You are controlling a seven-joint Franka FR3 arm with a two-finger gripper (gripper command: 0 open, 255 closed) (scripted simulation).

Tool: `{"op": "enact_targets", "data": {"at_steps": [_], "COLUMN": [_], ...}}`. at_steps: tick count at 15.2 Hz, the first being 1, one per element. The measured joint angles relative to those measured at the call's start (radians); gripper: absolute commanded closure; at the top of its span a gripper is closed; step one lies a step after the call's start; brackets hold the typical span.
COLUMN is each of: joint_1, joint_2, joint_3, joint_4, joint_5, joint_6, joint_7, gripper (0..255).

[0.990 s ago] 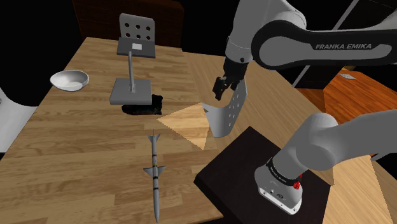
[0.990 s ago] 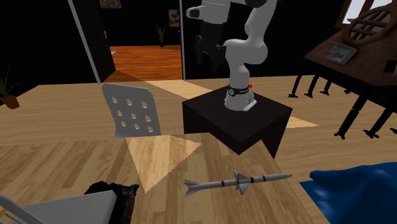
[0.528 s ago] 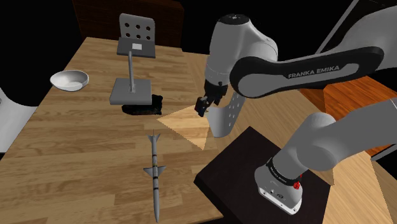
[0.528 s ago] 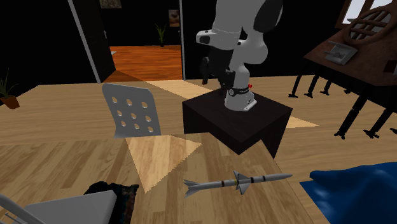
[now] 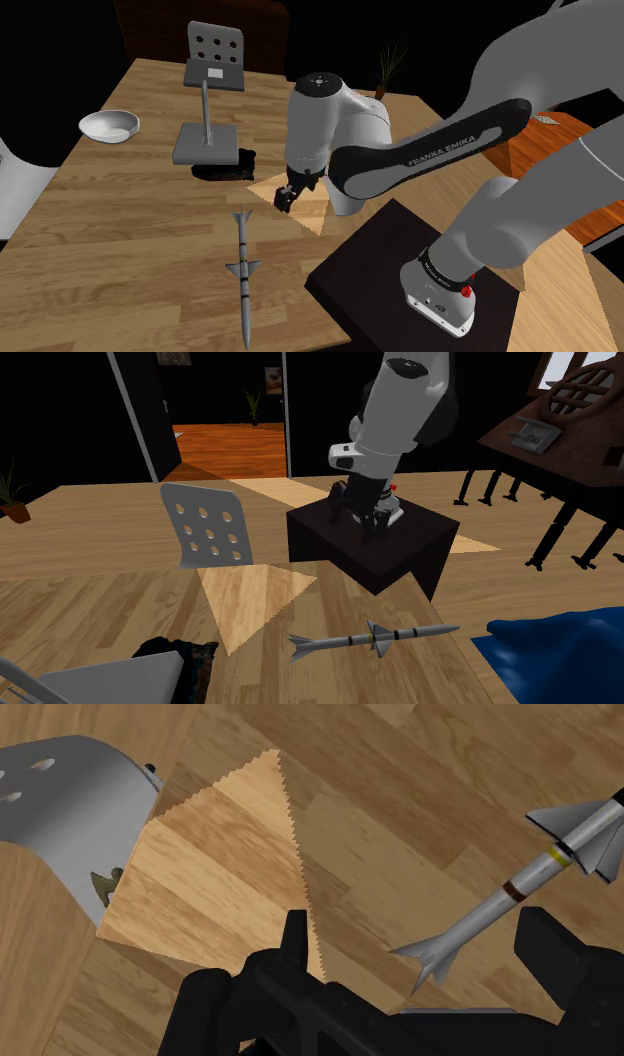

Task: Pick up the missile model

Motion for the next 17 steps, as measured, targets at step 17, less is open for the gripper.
{"op": "enact_targets", "data": {"at_steps": [17], "joint_1": [0.203], "joint_2": [0.716], "joint_3": [-0.006], "joint_4": [0.389], "joint_5": [-0.607], "joint_6": [0.096], "joint_7": [0.557], "gripper": [0]}}
